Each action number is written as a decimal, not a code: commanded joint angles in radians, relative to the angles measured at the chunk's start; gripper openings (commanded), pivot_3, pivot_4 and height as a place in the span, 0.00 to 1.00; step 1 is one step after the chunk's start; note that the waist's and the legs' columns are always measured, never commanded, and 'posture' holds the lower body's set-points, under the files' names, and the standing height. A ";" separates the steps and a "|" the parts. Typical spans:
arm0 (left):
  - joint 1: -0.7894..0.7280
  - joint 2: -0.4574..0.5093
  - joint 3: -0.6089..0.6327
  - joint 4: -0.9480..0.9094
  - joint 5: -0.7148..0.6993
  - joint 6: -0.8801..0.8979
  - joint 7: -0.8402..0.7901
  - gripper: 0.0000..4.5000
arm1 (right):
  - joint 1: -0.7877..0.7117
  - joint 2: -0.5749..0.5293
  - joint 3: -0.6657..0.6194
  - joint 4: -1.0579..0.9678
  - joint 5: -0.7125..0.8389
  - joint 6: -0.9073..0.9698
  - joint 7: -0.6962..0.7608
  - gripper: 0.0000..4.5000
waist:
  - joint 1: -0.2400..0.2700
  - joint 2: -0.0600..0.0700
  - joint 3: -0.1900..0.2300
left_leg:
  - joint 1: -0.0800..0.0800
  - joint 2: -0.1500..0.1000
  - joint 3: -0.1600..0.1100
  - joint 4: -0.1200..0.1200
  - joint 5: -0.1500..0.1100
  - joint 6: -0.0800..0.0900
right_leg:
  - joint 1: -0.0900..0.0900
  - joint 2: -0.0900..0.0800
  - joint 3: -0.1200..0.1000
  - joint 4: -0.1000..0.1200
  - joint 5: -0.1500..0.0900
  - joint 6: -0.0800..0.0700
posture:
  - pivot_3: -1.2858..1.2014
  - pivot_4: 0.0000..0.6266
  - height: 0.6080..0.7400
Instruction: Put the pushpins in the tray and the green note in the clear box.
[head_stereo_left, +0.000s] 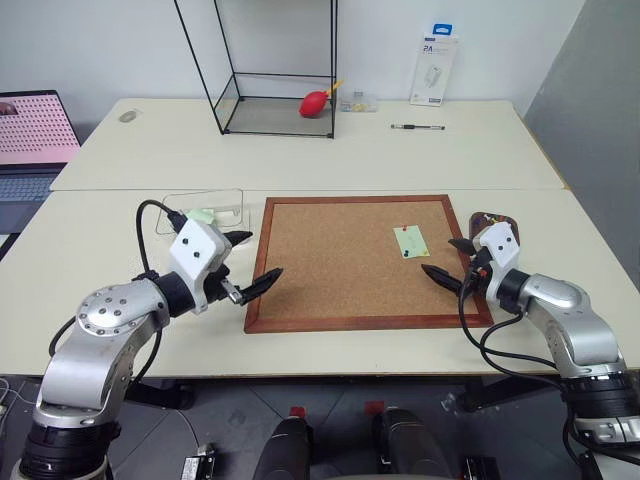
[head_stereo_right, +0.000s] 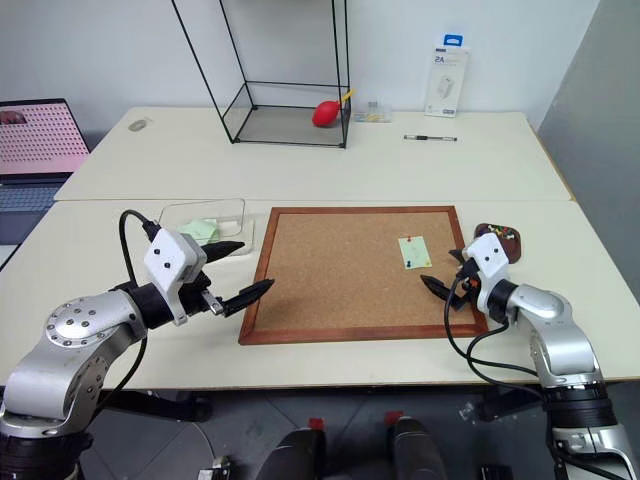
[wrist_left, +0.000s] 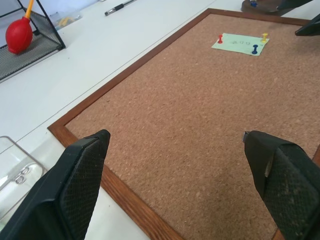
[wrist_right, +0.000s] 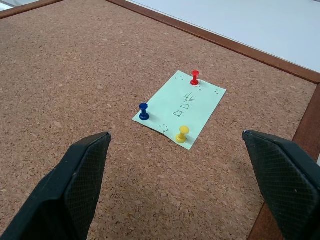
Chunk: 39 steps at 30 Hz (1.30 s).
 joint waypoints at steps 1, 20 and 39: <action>-0.010 0.010 0.006 -0.025 -0.002 -0.027 -0.009 1.00 | -0.001 0.000 -0.029 -0.043 0.009 -0.008 -0.005 0.99 | 0.000 0.000 0.000 | 0.000 0.000 0.000 0.000 0.000 0.000 | 0.000 0.000 0.000 0.000 0.000 0.000 | 0.52 0.24 1.00; -0.110 -0.032 -0.034 0.047 -0.062 -0.044 -0.059 0.96 | 0.012 0.017 -0.025 -0.058 0.016 -0.011 -0.003 1.00 | 0.001 0.000 0.000 | 0.000 0.000 0.000 0.000 0.000 0.000 | 0.000 0.000 0.000 0.000 0.000 0.000 | 0.52 0.24 1.00; -0.362 -0.225 -0.361 0.422 0.095 -0.208 -0.196 0.14 | 0.005 0.020 -0.034 -0.158 0.075 0.093 -0.010 1.00 | 0.000 0.000 0.000 | 0.000 0.000 0.000 0.000 0.000 0.000 | 0.000 0.000 0.000 0.000 0.001 0.002 | 0.52 0.24 1.00</action>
